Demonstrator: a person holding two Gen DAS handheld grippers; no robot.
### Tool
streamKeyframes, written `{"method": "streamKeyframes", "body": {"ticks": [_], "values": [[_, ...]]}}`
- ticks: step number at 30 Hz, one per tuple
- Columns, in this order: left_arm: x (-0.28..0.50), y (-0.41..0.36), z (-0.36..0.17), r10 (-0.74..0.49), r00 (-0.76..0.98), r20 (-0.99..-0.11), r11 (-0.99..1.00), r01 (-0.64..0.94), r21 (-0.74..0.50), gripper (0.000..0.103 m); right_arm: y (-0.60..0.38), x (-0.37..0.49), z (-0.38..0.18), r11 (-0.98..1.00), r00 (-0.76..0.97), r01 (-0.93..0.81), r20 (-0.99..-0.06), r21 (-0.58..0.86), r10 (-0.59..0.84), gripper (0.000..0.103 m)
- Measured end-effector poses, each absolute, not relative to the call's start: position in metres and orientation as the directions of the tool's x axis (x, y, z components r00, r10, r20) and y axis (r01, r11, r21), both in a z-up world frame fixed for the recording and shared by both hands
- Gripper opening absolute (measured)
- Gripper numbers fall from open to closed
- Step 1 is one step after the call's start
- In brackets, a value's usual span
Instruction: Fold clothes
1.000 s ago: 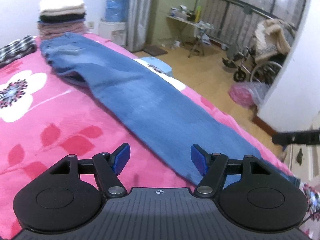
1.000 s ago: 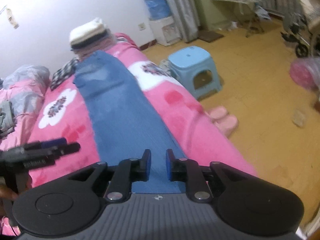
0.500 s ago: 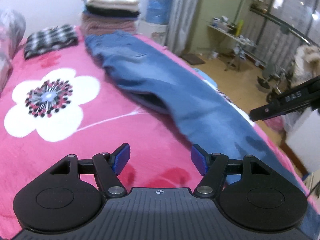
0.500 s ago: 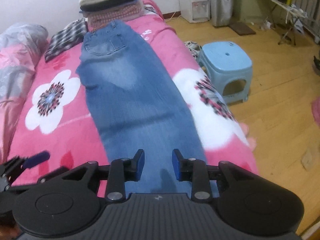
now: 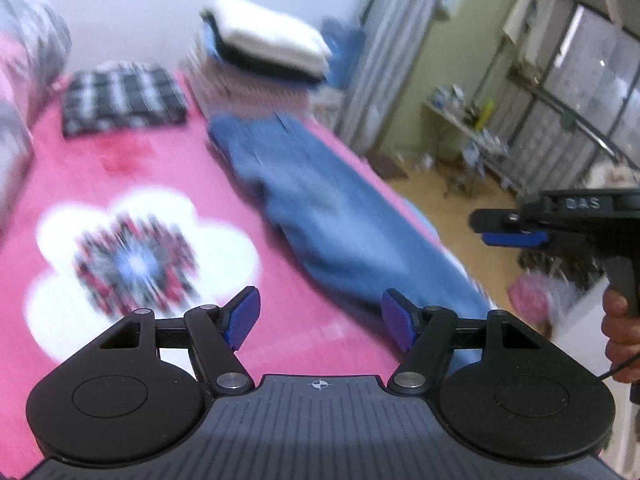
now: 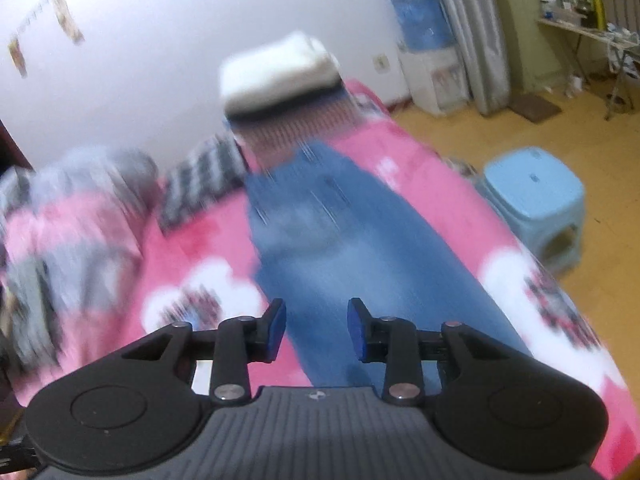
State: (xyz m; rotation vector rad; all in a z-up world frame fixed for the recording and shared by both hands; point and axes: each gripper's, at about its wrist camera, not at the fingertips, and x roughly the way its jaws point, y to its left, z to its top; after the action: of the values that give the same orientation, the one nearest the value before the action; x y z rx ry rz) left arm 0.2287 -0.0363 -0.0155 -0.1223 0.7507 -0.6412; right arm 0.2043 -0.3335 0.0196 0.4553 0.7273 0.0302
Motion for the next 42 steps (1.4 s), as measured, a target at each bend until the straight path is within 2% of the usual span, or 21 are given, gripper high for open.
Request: {"method": "streamKeyframes", "body": {"ticks": [5,7,9,13,14,16,19,22,24,29,32,34,38,41,42], "values": [[0.284,-0.001,0.060,-0.508,0.670,-0.542,0.858,0.445,-0.256,0.077,-0.338,0.240,0.082,0.850,0.849,0.090,-0.486,0.519,0.207,0.038],[0.303,0.011,0.099,-0.481,0.703,-0.524,0.875,0.422,-0.238,0.088,-0.342,0.249,0.114,0.826,0.875,0.074,-0.434,0.559,0.216,0.039],[0.317,0.020,0.133,-0.465,0.720,-0.515,0.884,0.405,-0.232,0.101,-0.347,0.255,0.154,0.837,0.892,0.052,-0.402,0.544,0.206,0.041],[0.331,0.026,0.193,-0.458,0.732,-0.504,0.888,0.403,-0.221,0.103,-0.361,0.249,0.247,0.908,0.937,0.009,-0.320,0.419,0.139,0.047],[0.333,0.026,0.205,-0.458,0.733,-0.503,0.888,0.406,-0.216,0.103,-0.366,0.245,0.269,0.921,0.949,0.001,-0.290,0.391,0.122,0.049],[0.336,0.026,0.220,-0.452,0.735,-0.506,0.891,0.400,-0.215,0.103,-0.376,0.236,0.304,0.936,0.968,-0.014,-0.231,0.351,0.101,0.072],[0.343,0.020,0.211,-0.457,0.701,-0.548,0.889,0.375,-0.262,0.103,-0.388,0.227,0.326,0.950,0.975,-0.046,-0.192,0.308,0.109,0.085],[0.363,0.006,0.176,-0.490,0.632,-0.600,0.872,0.368,-0.324,0.103,-0.394,0.233,0.315,0.964,0.956,-0.058,-0.265,0.259,0.129,0.096],[0.381,-0.009,0.144,-0.514,0.588,-0.624,0.857,0.368,-0.360,0.103,-0.396,0.246,0.290,0.974,0.926,-0.045,-0.356,0.224,0.125,0.097],[0.430,-0.051,0.062,-0.486,0.528,-0.697,0.873,0.325,-0.363,0.103,-0.395,0.315,0.196,0.976,0.793,0.023,-0.598,0.215,0.113,0.095],[0.453,-0.073,0.018,-0.472,0.480,-0.739,0.881,0.288,-0.376,0.103,-0.395,0.375,0.127,0.970,0.695,0.037,-0.704,0.238,0.146,0.086],[0.467,-0.085,-0.007,-0.465,0.461,-0.756,0.885,0.255,-0.389,0.103,-0.391,0.414,0.082,0.965,0.650,0.037,-0.740,0.259,0.174,0.076],[0.495,-0.105,-0.047,-0.425,0.436,-0.793,0.905,0.199,-0.376,0.098,-0.386,0.478,0.005,0.949,0.612,0.035,-0.757,0.314,0.228,0.068],[0.516,-0.115,-0.067,-0.427,0.428,-0.797,0.904,0.191,-0.382,0.089,-0.382,0.519,-0.037,0.936,0.606,0.010,-0.747,0.351,0.274,0.064],[0.521,-0.118,-0.073,-0.425,0.425,-0.799,0.905,0.190,-0.381,0.078,-0.381,0.529,-0.049,0.935,0.600,0.001,-0.748,0.354,0.282,0.064]]}}
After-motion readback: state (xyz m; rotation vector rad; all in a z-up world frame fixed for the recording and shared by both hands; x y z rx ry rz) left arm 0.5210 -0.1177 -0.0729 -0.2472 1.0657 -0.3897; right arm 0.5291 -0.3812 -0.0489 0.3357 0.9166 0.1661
